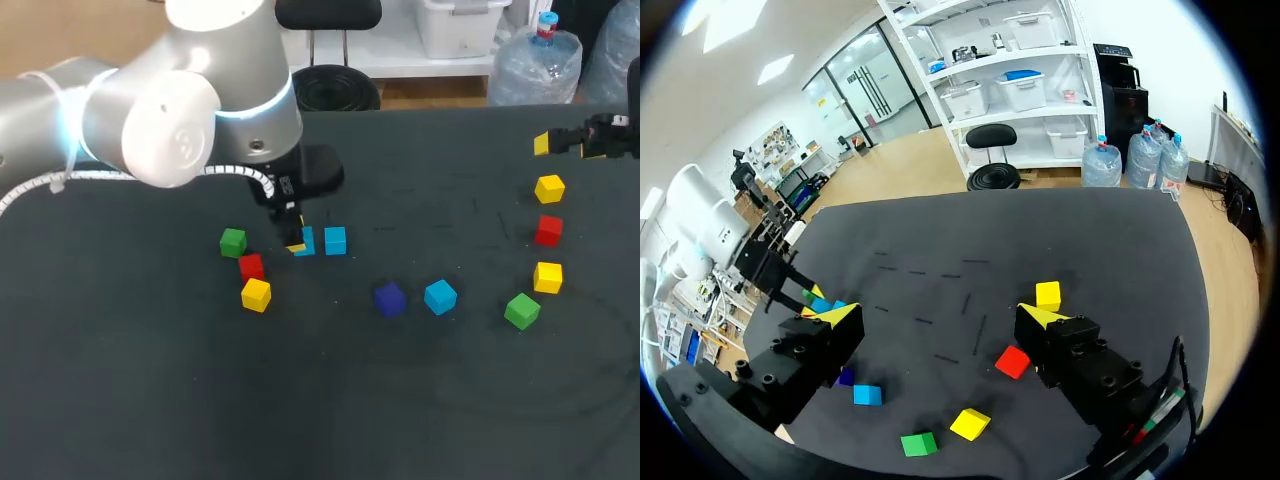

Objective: Place the blue cubes, place green cubes on the blue cubes, place the yellow cubes on the green cubes, then place the red cubes on the yellow cubes, and place purple cube on the red cubes.

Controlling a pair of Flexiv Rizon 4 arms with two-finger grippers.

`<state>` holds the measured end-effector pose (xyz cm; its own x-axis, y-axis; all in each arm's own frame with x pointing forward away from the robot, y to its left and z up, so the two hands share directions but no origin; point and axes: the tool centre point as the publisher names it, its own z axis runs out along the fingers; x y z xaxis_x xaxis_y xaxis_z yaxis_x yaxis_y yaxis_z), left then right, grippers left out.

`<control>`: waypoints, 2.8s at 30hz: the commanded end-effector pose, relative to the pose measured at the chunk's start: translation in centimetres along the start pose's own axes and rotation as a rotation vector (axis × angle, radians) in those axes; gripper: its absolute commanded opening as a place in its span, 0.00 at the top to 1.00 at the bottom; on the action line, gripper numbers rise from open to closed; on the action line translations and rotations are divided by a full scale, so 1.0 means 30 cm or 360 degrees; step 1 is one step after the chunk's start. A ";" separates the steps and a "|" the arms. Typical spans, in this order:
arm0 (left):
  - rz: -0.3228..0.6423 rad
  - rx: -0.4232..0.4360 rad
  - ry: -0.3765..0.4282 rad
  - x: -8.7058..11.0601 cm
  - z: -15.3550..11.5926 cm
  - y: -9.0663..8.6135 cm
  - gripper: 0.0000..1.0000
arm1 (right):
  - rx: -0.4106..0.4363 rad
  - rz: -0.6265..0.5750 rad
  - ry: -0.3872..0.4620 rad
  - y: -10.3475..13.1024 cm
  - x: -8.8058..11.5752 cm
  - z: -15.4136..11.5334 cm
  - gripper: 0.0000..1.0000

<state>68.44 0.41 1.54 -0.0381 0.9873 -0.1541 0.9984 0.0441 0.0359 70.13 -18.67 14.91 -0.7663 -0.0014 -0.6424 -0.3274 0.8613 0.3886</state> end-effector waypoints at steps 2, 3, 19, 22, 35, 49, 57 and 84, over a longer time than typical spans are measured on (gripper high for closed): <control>0.0026 0.0022 0.0002 -0.008 0.009 0.015 1.00 | 0.0012 0.0001 -0.0001 0.005 0.001 -0.001 0.00; 0.0034 0.0020 0.0003 -0.009 0.011 0.017 1.00 | 0.0012 0.0001 -0.0001 0.005 0.001 -0.001 0.00; 0.0070 0.0005 0.0012 0.000 0.028 0.061 1.00 | 0.0012 0.0001 -0.0001 0.005 0.001 -0.001 0.00; 0.0071 0.0011 0.0014 0.002 0.030 0.059 1.00 | 0.0012 0.0001 -0.0001 0.005 0.001 -0.001 0.00; 0.0057 0.0027 0.0009 -0.001 0.037 0.056 1.00 | 0.0012 0.0001 -0.0001 0.005 0.001 -0.001 0.00; 0.0056 0.0039 0.0008 -0.006 0.042 0.049 1.00 | 0.0012 0.0001 -0.0001 0.005 0.001 -0.001 0.00; 0.0057 0.0044 0.0008 -0.006 0.044 0.049 1.00 | 0.0012 0.0001 -0.0001 0.005 0.001 -0.001 0.00; 0.0052 0.0048 0.0007 -0.001 0.045 0.051 0.91 | 0.0012 0.0001 -0.0001 0.005 0.001 -0.001 0.00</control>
<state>69.82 0.24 0.25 -0.0071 0.9886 -0.1503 0.9998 0.0096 0.0160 70.13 -18.67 14.91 -0.7663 -0.0014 -0.6424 -0.3274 0.8613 0.3886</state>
